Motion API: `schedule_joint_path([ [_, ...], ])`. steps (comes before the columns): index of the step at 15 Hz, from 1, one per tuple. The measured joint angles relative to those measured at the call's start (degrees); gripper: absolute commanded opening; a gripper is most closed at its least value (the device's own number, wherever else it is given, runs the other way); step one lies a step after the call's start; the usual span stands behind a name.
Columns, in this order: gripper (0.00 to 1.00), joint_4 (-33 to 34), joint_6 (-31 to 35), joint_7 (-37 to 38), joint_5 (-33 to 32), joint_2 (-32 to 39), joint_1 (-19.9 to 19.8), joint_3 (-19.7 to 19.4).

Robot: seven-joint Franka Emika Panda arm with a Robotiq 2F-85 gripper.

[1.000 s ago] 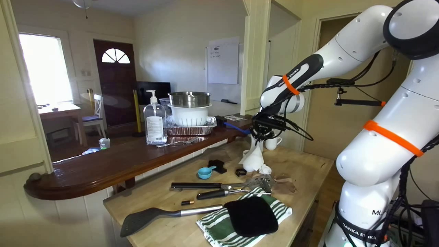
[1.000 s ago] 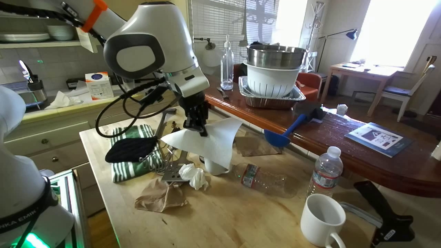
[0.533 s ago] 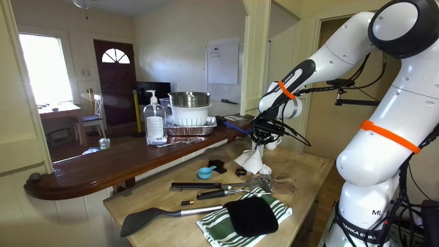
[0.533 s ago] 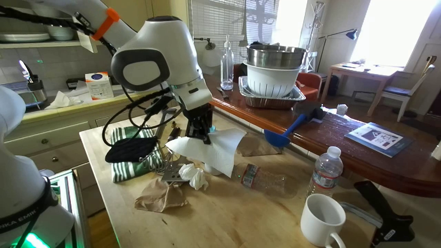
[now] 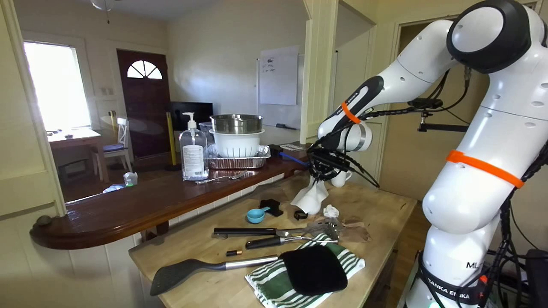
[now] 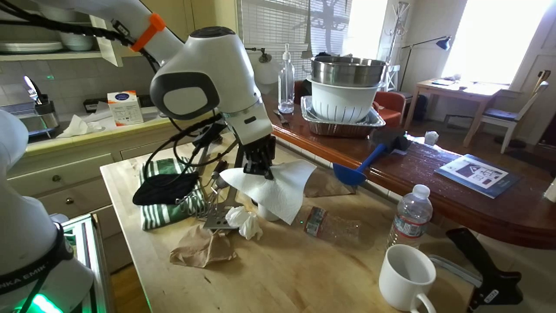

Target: Put the paper towel in the cup

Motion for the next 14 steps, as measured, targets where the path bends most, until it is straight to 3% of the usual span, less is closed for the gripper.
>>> schedule_joint_path([
  [9, 0.99, 0.39, 0.56, -0.65, 1.06, 2.38, 0.38, -1.26],
  [14, 1.0, 0.56, 3.55, -0.89, 1.13, 2.58, 0.38, -2.05],
])
